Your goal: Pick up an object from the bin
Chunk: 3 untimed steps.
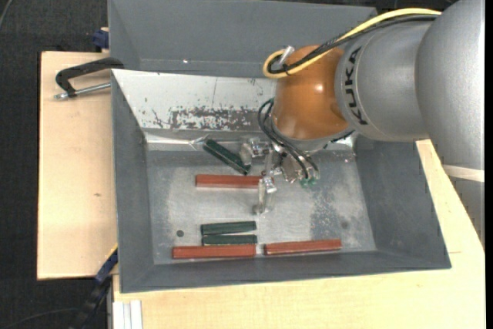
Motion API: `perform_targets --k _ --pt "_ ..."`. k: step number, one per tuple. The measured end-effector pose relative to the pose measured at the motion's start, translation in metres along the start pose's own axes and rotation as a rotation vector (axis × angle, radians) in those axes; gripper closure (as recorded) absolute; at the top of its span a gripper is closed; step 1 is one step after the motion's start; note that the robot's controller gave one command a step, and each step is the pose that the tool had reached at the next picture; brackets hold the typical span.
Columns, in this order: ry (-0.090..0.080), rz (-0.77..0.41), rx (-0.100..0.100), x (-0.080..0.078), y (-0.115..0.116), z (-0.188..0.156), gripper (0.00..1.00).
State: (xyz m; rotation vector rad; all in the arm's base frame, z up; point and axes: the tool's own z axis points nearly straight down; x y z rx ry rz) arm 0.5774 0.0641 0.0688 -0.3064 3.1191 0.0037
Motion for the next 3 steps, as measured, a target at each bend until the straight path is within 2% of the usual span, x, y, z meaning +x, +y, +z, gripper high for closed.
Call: perform_targets --k 1,2,3 --pt "-0.003 0.003 0.003 -0.001 -0.003 -0.006 1.00" --pt "-0.006 -0.177 0.002 0.015 0.005 -0.130 1.00" --pt "-0.006 -0.495 0.004 0.010 -0.009 -0.255 1.00"
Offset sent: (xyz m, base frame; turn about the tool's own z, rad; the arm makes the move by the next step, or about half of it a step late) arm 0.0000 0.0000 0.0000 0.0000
